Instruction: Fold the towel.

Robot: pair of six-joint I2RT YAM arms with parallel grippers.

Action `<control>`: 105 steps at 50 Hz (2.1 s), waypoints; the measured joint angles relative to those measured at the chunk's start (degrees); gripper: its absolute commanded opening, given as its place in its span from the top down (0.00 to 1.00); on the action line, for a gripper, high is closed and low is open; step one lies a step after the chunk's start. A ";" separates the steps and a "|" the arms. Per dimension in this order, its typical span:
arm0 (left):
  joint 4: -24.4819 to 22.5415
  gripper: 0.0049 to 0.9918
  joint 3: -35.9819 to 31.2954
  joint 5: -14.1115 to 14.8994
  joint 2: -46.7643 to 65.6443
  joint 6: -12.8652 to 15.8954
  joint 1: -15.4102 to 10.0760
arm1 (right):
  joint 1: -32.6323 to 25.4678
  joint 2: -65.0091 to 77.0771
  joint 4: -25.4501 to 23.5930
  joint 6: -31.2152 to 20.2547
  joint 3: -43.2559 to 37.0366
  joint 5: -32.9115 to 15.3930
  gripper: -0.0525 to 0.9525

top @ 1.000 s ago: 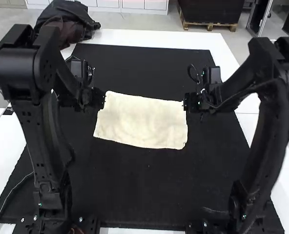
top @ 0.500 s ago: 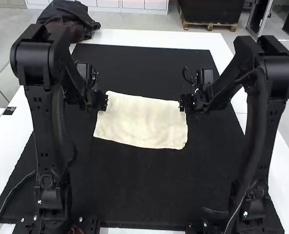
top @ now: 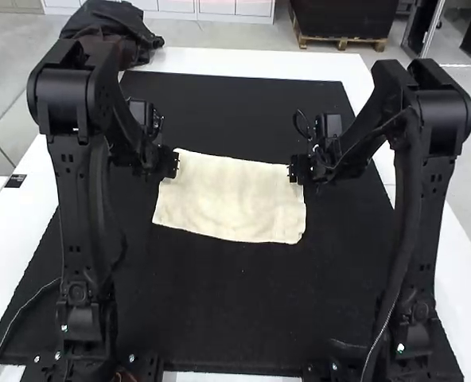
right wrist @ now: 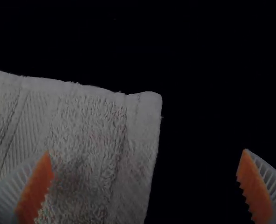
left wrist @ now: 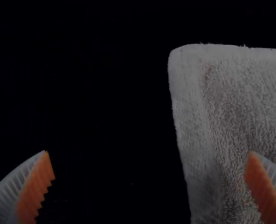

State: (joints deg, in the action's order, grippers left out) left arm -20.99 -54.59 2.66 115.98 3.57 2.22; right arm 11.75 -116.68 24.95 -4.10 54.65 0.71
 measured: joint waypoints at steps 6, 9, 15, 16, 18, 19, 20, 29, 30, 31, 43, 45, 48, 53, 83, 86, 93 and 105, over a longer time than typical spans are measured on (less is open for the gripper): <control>0.15 0.03 -0.04 0.02 0.68 0.00 0.00 | 1.05 0.00 -0.26 0.00 0.13 -0.11 0.04; 0.17 0.03 -0.04 0.04 0.87 0.00 0.02 | 1.62 0.00 -0.46 -0.02 0.15 -0.13 0.04; 0.15 0.03 -0.04 0.20 1.01 0.00 0.02 | 1.97 0.00 -1.16 -0.02 0.15 -0.48 0.04; 0.15 0.03 -0.04 0.20 1.03 0.00 0.02 | 1.95 0.00 -1.36 -0.02 0.15 -0.57 0.04; 0.15 0.03 -0.04 0.22 1.03 0.00 0.02 | 1.97 0.00 -2.01 -0.02 0.15 -0.76 0.04; 0.17 0.03 -0.07 0.22 1.03 0.00 0.02 | 1.95 0.00 -2.23 -0.02 0.15 -0.83 0.04; 0.22 0.03 -0.07 0.22 1.03 0.00 0.02 | 1.97 0.02 -2.56 -0.02 0.15 -0.94 0.04; 0.39 0.03 -0.81 0.37 1.11 0.00 0.02 | 1.97 0.00 -3.48 -0.02 0.13 -1.16 0.04; 0.35 0.03 -0.81 0.37 1.11 0.00 0.02 | 1.95 0.00 -3.50 -0.02 0.15 -1.16 0.04; 0.37 0.03 -0.81 0.39 1.11 0.00 0.02 | 1.97 0.00 -3.50 -0.02 0.13 -1.16 0.04; 1.09 0.06 -0.81 0.39 1.44 0.00 0.02 | 1.95 -0.66 -3.32 0.02 0.13 -1.16 0.04; 1.07 0.06 -0.81 0.52 1.95 -0.17 0.02 | 1.95 -0.76 -3.19 0.02 0.15 -1.16 0.04; 1.09 0.06 -1.07 0.85 2.34 -0.39 0.02 | 1.97 -0.76 -3.17 0.02 0.15 -1.16 0.04; 1.46 0.06 -1.44 1.01 2.34 -0.42 0.02 | 1.97 -0.79 -3.19 0.02 0.15 -1.16 0.04; 0.15 0.98 -1.42 5.16 2.97 0.33 -0.94 | 2.12 -1.05 -2.16 0.07 0.13 0.68 0.97; 0.13 0.98 -1.42 5.35 2.97 0.44 -0.81 | 2.10 -1.05 -2.14 0.07 0.13 0.74 0.97; 0.00 0.98 -1.44 6.27 2.97 0.48 -0.04 | 2.10 -0.98 -2.16 0.28 0.13 0.79 0.97; 1.25 0.98 -1.44 6.60 2.40 0.46 0.52 | 2.05 0.26 -2.86 0.74 -0.79 1.73 0.97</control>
State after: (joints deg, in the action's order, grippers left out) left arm -19.75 -56.03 9.26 118.39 4.03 2.74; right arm 13.80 -116.42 22.09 -3.36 53.87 2.44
